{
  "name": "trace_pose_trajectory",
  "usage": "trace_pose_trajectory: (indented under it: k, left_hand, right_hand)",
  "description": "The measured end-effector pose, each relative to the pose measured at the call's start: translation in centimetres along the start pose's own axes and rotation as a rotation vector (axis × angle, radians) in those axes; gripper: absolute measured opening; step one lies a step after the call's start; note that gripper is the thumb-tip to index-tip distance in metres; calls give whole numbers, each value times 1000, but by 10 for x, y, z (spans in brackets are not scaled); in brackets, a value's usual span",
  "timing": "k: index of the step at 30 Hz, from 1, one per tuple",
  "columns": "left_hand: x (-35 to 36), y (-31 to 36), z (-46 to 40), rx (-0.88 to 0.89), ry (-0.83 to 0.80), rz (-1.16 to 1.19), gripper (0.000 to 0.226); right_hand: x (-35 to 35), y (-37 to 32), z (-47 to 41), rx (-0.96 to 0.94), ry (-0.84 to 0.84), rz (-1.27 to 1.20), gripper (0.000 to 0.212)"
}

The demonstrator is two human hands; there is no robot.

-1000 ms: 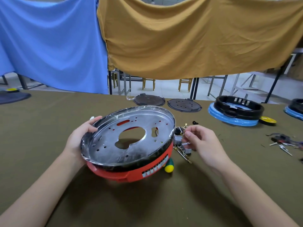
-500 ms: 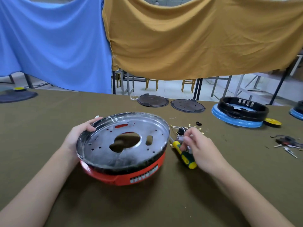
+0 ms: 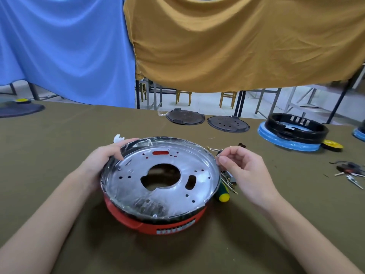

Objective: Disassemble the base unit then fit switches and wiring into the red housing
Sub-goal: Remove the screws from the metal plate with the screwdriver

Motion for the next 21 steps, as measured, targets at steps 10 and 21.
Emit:
trace_pose_trajectory:
  k: [10, 21]
  left_hand:
    - [-2, 9, 1, 290, 205, 64, 66]
    - [5, 6, 1, 238, 146, 109, 62]
  right_hand:
    - [12, -6, -1, -178, 18, 112, 25]
    - [7, -33, -53, -134, -433, 711, 12]
Point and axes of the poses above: each hand's wrist, its own z-axis away from the middle knuckle, its own x-axis out of the palm, y = z × x, the point moved 1 cm from there along -z, towards the middle knuckle, and after that the axes turned 7 degrees about y, right-handed, at the moved point
